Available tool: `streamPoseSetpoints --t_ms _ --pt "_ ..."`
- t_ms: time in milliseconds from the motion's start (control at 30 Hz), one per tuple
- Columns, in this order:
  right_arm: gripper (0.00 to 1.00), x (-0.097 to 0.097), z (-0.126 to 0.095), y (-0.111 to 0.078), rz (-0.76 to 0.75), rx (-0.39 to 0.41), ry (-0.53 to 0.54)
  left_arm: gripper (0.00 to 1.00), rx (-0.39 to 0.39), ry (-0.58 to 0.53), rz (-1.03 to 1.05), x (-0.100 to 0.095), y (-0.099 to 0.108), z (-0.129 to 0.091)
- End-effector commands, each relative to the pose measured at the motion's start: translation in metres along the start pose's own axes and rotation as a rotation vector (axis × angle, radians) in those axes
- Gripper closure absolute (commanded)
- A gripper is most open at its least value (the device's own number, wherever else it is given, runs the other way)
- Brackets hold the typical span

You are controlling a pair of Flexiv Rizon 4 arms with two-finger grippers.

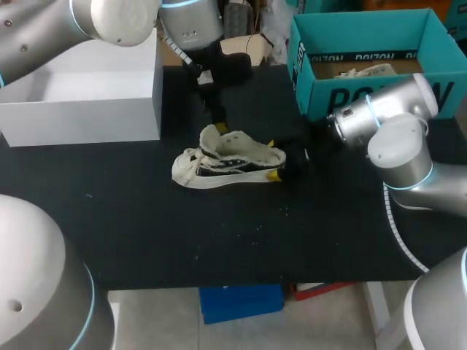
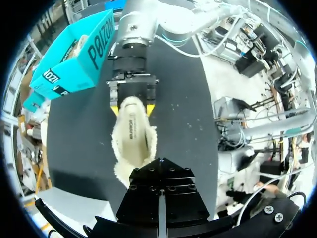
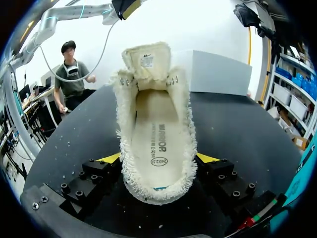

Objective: Take the shoe out of the shoebox, open the shoe tongue, remove and reinsert the insole, then place the shoe into the shoebox

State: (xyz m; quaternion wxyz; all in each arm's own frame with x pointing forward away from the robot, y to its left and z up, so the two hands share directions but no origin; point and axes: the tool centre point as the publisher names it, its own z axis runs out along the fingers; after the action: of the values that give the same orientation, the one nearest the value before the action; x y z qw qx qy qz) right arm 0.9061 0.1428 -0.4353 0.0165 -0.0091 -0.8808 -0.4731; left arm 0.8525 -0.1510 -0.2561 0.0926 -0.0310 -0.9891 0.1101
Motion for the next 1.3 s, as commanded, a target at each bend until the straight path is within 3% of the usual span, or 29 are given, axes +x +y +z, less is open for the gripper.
streamPoseSetpoints --t_ms 33,300,367,533,867,1300 --pt "1.0 -0.001 0.002 -0.003 0.001 0.001 -0.001 1.0 -0.016 0.143 0.285 -0.018 -0.003 0.015" --pt "1.0 -0.001 0.002 -0.003 0.001 0.001 -0.001 1.0 -0.033 0.154 0.188 -0.031 -0.004 0.032" --pt "1.0 -0.001 0.002 -0.003 0.001 0.001 -0.001 1.0 0.005 0.16 0.164 -0.034 -0.002 0.036" --pt "1.0 -0.001 0.002 -0.003 0.001 0.001 -0.001 1.0 0.013 0.155 0.13 -0.039 0.0 0.046" --pt "1.0 -0.001 0.002 -0.003 0.001 0.001 -0.001 1.0 -0.002 0.174 0.081 -0.053 0.002 0.081" --pt "1.0 -0.001 0.002 -0.003 0.001 0.001 -0.001 1.0 -0.006 0.212 0.071 -0.054 -0.003 0.117"
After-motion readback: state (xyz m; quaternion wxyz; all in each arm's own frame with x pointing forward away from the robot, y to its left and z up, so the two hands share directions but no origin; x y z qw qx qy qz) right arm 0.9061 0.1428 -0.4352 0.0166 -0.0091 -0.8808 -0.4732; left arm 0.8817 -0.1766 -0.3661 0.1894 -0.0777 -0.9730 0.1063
